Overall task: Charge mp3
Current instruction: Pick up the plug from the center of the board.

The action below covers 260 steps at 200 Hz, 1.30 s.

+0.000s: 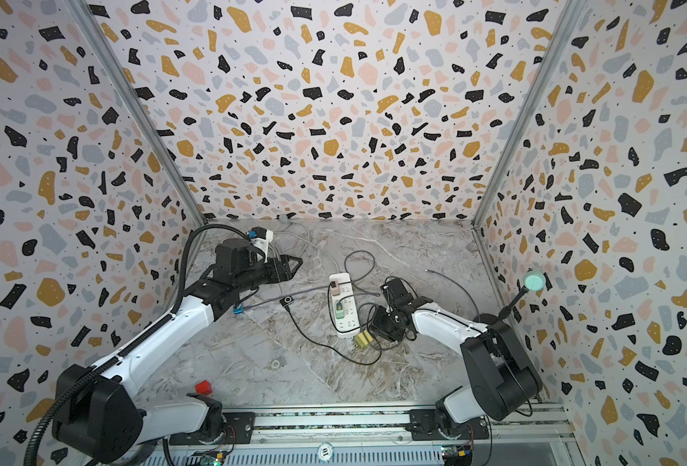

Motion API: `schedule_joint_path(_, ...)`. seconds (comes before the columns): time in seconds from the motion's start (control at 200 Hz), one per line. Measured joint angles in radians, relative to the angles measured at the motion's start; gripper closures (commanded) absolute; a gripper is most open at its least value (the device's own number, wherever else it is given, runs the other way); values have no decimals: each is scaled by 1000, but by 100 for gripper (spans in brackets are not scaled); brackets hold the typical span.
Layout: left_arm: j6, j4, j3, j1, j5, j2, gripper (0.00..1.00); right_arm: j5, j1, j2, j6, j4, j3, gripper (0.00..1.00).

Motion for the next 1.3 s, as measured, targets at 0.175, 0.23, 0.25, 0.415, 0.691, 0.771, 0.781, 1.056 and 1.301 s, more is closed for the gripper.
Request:
schedule_joint_path(0.175,2,0,-7,0,0,0,17,21,-19,-36,1,-33,2,56)
schedule_joint_path(0.23,2,-1,-10,0,1,0,17,24,-26,-37,1,-31,2,56)
schedule_joint_path(0.25,2,-1,-10,0,1,0,17,24,-27,-36,0,-31,2,56)
schedule_joint_path(0.415,2,-1,-10,0,5,0,17,23,-46,11,-5,-19,2,56)
schedule_joint_path(0.691,6,-1,-10,0,5,0,17,34,-52,88,-12,4,25,62)
schedule_joint_path(0.771,8,-1,-10,0,5,0,17,42,-52,100,-15,7,34,70)
schedule_joint_path(0.781,8,-1,-10,0,5,0,17,42,-52,102,-17,8,35,72)
schedule_joint_path(1.056,9,1,-10,0,23,2,17,134,-52,127,-28,-22,68,99)
schedule_joint_path(1.301,8,14,12,-69,98,61,16,367,-48,31,-14,-29,100,100)
